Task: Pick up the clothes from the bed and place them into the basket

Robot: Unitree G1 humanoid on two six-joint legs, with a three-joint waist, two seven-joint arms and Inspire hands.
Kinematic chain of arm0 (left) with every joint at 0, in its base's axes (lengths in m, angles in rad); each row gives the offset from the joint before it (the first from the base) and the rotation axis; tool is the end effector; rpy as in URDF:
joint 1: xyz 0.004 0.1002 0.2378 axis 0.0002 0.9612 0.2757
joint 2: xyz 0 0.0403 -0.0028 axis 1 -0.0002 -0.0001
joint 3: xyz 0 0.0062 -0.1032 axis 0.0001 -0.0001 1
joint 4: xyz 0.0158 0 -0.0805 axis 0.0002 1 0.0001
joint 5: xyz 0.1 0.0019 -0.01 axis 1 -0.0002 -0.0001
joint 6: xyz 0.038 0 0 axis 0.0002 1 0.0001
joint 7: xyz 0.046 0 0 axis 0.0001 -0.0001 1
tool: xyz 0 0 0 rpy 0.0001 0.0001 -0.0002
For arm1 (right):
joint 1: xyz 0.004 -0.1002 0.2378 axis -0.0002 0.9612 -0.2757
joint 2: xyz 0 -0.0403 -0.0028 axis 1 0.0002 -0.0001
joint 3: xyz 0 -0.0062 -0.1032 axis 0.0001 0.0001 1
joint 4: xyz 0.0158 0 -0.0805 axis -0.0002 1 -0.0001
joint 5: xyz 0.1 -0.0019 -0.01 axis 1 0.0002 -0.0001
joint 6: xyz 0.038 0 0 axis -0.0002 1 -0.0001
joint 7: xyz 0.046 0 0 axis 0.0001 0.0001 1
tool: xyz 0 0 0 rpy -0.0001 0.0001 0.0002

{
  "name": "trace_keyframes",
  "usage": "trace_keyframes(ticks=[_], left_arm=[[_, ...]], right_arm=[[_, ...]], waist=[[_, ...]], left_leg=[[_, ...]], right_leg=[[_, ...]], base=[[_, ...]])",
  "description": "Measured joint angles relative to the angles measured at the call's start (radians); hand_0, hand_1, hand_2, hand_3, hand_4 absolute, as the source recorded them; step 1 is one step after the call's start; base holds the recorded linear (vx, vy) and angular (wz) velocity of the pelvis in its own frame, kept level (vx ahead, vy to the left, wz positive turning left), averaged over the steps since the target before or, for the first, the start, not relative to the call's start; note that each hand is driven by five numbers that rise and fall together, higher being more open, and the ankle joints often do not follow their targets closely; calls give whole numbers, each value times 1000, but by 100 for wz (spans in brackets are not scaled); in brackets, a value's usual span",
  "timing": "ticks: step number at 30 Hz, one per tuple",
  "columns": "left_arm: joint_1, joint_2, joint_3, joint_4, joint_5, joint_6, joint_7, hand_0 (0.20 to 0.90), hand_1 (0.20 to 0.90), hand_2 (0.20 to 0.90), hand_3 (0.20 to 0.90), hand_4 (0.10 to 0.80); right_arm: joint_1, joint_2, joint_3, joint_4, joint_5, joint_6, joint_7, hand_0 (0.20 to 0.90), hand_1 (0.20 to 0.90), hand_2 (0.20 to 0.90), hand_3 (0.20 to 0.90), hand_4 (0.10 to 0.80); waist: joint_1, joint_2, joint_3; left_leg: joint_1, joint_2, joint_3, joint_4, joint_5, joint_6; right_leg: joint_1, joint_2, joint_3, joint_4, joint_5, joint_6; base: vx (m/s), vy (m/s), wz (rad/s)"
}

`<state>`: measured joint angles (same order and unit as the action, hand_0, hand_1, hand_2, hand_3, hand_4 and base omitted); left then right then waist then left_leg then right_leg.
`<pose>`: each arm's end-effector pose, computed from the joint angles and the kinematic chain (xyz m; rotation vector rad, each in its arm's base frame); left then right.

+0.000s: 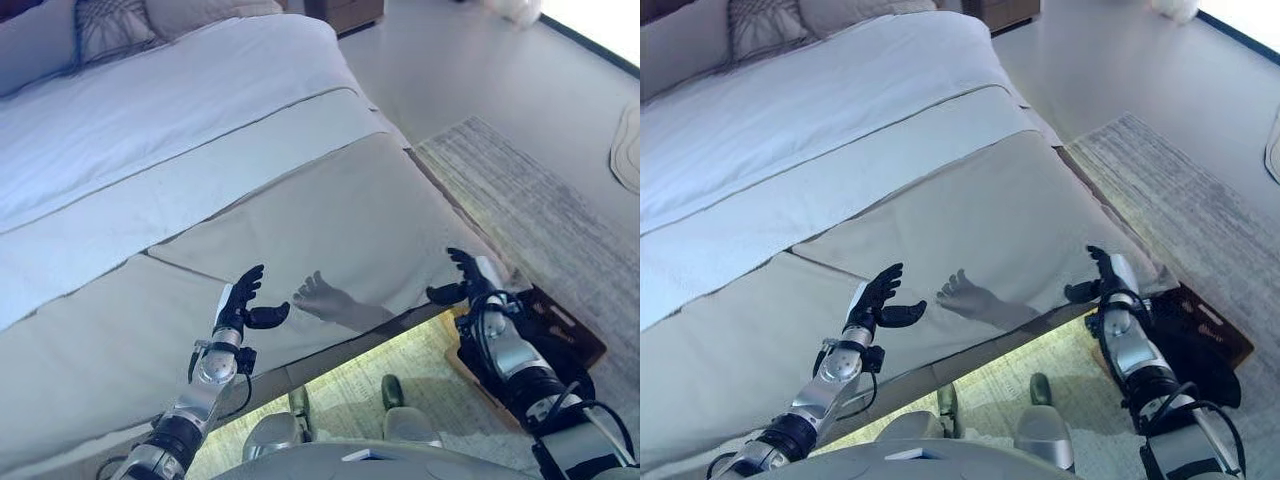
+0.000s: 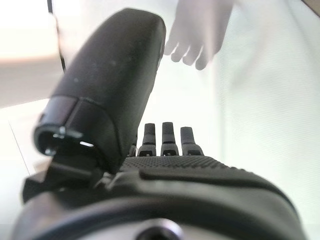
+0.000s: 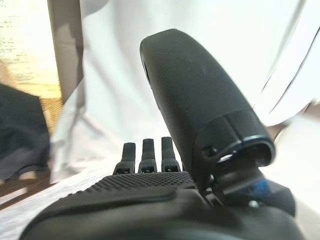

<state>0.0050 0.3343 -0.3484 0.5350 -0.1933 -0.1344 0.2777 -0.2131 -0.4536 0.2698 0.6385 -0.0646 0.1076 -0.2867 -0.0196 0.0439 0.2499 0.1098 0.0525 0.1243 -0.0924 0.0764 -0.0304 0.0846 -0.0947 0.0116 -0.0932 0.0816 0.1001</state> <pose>0.1650 0.1860 -0.0472 0.2772 0.4377 0.0678 0.2178 -0.2340 -0.0164 -0.6934 0.4778 -0.1740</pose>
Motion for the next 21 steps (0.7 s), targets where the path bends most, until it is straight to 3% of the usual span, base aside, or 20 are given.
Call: trace_keyframes(ticks=[5,21], left_arm=[[60,1,14,35,2,-3,2,900,900,900,900,800],[74,-27,77,264,170,-37,-3,900,900,900,900,800]], right_arm=[[72,54,35,-13,-58,-4,-16,900,900,900,900,800],[178,68,60,-8,-166,-74,13,900,900,900,900,800]], waist=[[21,-41,-42],[26,-42,-134]], left_leg=[[-2,-1,-31,-2,0,0],[-16,-4,-79,-2,6,5]], right_leg=[[12,-6,-29,-4,-13,-1],[27,-12,-82,-4,-19,3]], base=[[41,16,17],[28,1,9]])
